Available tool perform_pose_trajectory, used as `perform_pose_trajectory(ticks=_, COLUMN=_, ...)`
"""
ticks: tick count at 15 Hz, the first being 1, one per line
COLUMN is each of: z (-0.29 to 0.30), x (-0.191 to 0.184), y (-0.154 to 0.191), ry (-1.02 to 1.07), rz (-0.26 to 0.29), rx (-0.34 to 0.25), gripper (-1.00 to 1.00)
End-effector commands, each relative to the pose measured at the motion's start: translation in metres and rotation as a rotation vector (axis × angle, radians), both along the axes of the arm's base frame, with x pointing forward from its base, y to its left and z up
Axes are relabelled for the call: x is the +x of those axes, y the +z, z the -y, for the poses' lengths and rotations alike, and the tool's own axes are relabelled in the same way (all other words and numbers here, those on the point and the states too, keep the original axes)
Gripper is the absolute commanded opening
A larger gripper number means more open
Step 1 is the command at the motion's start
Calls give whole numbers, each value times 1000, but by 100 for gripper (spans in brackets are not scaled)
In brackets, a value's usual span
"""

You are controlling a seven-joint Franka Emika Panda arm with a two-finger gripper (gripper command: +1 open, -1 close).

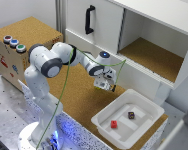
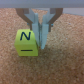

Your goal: Sweep the yellow block to the left

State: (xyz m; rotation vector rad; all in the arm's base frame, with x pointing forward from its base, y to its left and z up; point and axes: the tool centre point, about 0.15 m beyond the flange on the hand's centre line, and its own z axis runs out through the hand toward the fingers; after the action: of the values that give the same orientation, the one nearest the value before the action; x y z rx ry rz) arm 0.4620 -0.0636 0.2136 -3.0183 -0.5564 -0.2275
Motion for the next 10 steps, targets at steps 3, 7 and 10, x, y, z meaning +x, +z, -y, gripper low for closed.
perform_pose_trajectory(ticks=3, z=-32, x=-7, y=8, ry=7, rz=-101, rx=46, gripper=-100)
perform_pose_trajectory(ticks=7, z=-50, x=-13, y=13, ry=3, rz=-128, rx=51, gripper=-100)
perform_pose_trajectory(ticks=10, z=-66, x=-16, y=8, ry=0, rz=-135, rx=77, gripper=-100)
